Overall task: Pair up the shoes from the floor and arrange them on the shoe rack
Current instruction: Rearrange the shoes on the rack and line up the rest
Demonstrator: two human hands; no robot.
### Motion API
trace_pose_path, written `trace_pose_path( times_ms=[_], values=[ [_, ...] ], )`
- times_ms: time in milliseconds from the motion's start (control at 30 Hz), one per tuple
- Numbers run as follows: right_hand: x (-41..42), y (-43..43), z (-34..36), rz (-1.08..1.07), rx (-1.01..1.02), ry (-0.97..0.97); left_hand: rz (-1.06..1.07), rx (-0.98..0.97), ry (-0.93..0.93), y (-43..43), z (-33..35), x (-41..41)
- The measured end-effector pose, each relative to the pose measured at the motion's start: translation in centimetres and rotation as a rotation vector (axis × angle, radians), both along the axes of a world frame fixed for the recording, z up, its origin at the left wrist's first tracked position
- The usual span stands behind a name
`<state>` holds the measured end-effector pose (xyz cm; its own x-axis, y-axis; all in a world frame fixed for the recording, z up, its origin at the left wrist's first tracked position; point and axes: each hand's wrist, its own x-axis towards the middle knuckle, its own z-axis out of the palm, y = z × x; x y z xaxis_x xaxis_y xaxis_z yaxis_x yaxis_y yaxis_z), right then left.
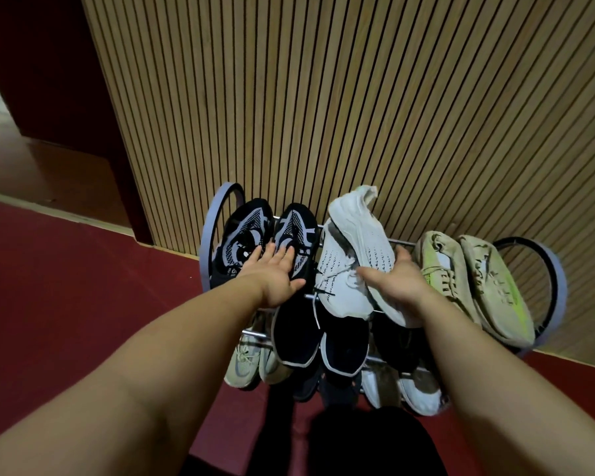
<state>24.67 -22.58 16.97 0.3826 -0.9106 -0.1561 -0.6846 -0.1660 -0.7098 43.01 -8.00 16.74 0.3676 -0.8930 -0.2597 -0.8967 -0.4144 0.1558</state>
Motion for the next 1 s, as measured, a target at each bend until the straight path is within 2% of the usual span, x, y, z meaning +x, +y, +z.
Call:
trace_pose_path(
  times_ms=[100, 167, 233, 267, 333, 433, 567, 667, 767, 867, 1000],
  values=[
    [-1.0, -0.4, 3.1, 0.268, -0.230, 0.115, 0.035, -0.138, 0.153, 0.4, 0.1, 0.1],
    [-1.5, -0.5, 5.4, 0.477, -0.337, 0.228, 0.118, -0.356, 0.462, 1.3, 0.7, 0.2],
    [-1.2, -0.9, 6.6, 0.616, -0.451, 0.473, 0.227, -0.605, 0.732, 2.6, 1.2, 0.6],
    [-0.9, -1.0, 6.7, 0.666, -0.496, 0.596, 0.251, -0.654, 0.755, 3.2, 1.2, 1.0],
    [0.2, -0.8, 5.7, 0.728, -0.494, 0.743, 0.175, -0.565, 0.680, 4.2, 1.0, 1.6],
    [1.7, -0.3, 3.0, 0.756, -0.468, 0.842, -0.003, -0.332, 0.507, 4.1, 1.4, 1.7],
    [1.2, 0.1, 2.5, 0.742, -0.603, 0.940, -0.109, -0.261, 0.377, 0.9, 3.0, -0.1],
    [0.0, 1.0, 2.3, 0.608, -0.618, 0.876, -0.078, -0.225, 0.312, -1.1, 3.5, -1.0],
    [-0.8, 1.9, 2.2, 0.420, -0.622, 0.747, -0.097, -0.127, 0.095, -1.6, 3.8, -1.4],
    [-1.5, 2.0, 2.7, 0.317, -0.614, 0.673, -0.166, -0.203, -0.108, -1.1, 3.8, -1.5],
    [-1.7, 2.1, 3.6, 0.183, -0.602, 0.538, -0.096, -0.476, -0.042, 1.0, 4.0, -0.8]
  ],
)
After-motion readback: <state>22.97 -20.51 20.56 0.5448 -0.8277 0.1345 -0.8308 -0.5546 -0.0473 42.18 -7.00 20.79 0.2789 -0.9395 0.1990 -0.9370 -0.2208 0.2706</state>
